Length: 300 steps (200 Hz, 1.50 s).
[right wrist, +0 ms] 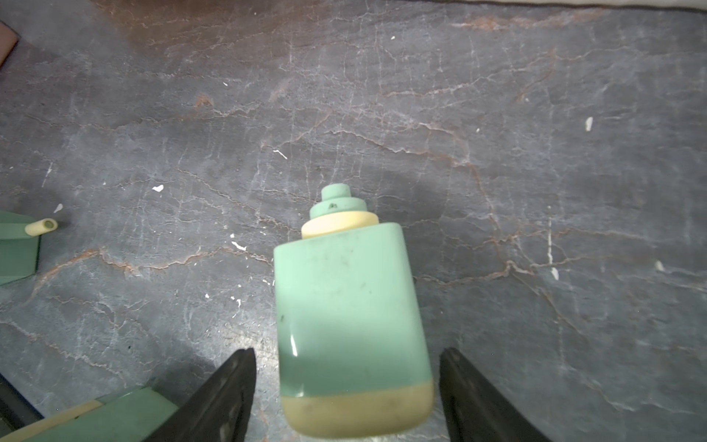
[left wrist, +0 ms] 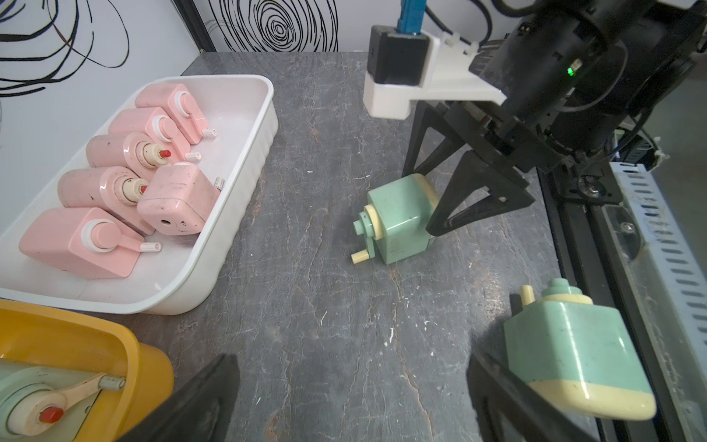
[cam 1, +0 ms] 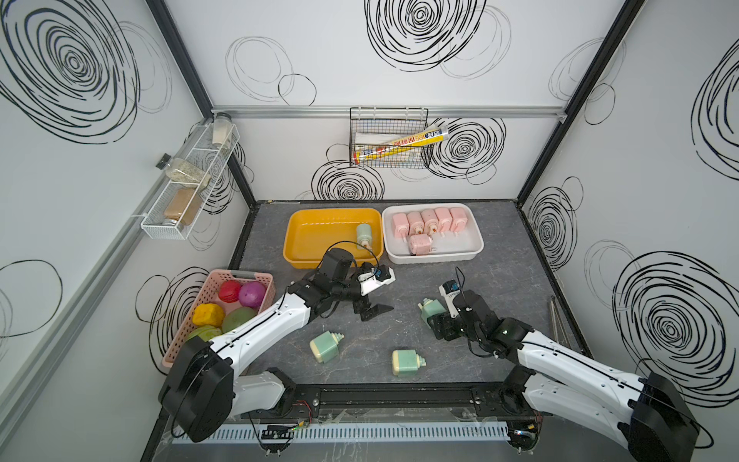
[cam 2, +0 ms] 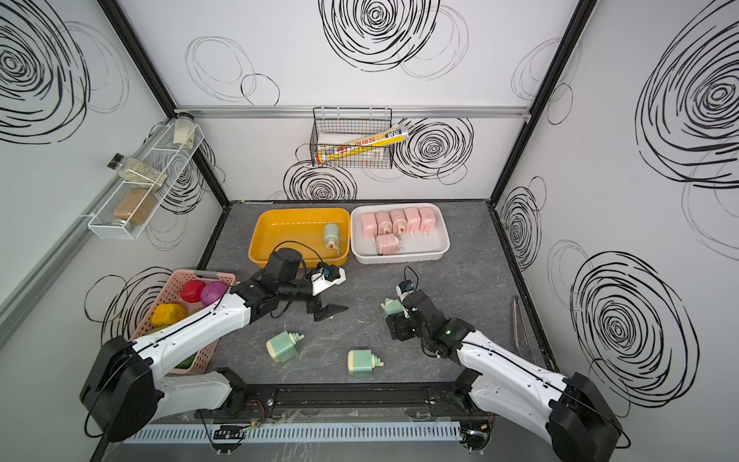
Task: Place the pencil sharpeners by color into the storage box
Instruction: Pick up the pencil sharpener from the center of the board.
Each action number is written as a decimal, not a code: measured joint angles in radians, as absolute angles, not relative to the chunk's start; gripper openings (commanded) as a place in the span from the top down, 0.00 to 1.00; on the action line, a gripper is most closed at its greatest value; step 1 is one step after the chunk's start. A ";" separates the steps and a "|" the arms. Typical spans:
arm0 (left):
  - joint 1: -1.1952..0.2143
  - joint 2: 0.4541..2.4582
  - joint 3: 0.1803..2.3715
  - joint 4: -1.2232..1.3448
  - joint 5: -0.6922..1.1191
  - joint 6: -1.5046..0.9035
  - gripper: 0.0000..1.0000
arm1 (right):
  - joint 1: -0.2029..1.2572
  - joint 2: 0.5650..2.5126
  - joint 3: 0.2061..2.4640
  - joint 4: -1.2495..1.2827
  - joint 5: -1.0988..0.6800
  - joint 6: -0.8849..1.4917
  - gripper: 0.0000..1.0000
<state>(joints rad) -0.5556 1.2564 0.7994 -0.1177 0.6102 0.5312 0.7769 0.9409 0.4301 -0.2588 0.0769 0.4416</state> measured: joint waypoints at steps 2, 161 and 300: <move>-0.556 1.256 0.799 -0.118 0.610 0.532 0.01 | 0.777 0.942 0.430 -0.259 0.078 0.442 0.25; -0.577 1.255 0.819 -0.181 0.711 0.675 0.01 | 0.785 0.868 0.471 -0.277 0.000 0.313 0.58; -0.614 1.304 0.995 -0.404 0.758 0.960 0.01 | 0.836 0.933 0.700 -0.318 -0.223 -0.136 0.69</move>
<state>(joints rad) -0.6140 1.3041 0.9947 -0.4038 0.7578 0.9596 0.8356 0.9325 0.7002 -0.3183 -0.2226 -0.1360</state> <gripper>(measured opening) 0.994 0.582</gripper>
